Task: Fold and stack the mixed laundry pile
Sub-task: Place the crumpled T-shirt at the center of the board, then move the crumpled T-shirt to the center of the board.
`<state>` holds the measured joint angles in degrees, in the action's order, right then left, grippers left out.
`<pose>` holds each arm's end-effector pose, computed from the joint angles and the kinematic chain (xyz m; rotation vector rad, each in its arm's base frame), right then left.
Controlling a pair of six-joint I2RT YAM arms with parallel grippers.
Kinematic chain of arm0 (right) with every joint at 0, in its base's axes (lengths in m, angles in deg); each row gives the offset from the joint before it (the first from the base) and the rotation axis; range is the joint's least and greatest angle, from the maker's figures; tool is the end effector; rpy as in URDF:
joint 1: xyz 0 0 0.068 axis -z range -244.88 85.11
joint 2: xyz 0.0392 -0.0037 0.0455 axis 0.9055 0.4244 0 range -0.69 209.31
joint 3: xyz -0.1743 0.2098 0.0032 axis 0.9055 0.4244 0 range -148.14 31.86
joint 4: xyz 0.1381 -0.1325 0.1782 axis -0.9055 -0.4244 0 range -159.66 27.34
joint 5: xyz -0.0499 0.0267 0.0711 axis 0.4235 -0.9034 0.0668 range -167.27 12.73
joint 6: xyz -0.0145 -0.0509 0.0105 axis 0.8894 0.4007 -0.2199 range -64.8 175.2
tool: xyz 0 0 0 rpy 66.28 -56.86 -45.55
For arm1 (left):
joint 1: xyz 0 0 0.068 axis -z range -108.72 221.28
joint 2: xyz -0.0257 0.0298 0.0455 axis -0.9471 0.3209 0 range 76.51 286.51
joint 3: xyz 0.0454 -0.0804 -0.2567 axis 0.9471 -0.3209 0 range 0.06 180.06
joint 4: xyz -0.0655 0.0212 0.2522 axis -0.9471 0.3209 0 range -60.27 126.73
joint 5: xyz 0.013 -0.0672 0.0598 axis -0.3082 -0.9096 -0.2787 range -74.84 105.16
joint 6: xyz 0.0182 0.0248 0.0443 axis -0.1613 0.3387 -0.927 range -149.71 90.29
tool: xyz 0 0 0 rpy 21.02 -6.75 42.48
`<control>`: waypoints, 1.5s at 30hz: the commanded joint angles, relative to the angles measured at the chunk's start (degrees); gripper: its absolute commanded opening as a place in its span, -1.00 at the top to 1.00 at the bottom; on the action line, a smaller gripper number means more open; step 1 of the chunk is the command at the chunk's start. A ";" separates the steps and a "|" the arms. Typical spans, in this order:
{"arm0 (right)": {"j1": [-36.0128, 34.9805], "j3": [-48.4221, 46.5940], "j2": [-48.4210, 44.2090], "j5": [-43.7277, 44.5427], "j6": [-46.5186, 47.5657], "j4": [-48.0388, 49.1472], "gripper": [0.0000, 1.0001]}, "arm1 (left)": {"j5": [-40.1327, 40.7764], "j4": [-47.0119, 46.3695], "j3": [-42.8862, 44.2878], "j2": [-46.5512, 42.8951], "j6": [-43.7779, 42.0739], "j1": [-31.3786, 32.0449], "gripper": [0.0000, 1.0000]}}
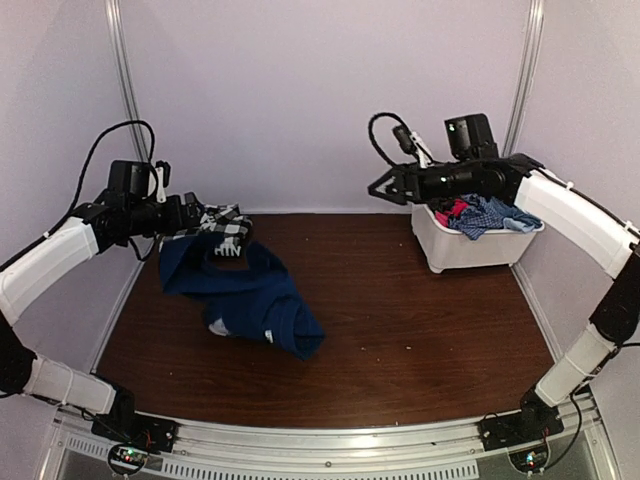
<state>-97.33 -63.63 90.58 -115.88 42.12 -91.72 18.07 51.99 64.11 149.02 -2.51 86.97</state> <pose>0.2903 0.2110 0.4125 -0.7967 1.9430 1.1688 0.2758 -0.0755 0.3326 -0.2445 2.1170 -0.3929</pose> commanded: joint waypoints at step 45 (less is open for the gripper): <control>-4.67 22.45 26.16 2.38 -3.14 20.65 -0.18 | -8.98 2.55 -19.16 4.25 3.01 7.64 -0.67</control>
<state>-100.39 -43.63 119.76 -113.23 35.94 -66.14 12.57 60.61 42.49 154.48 6.05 90.03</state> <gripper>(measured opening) 0.582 0.835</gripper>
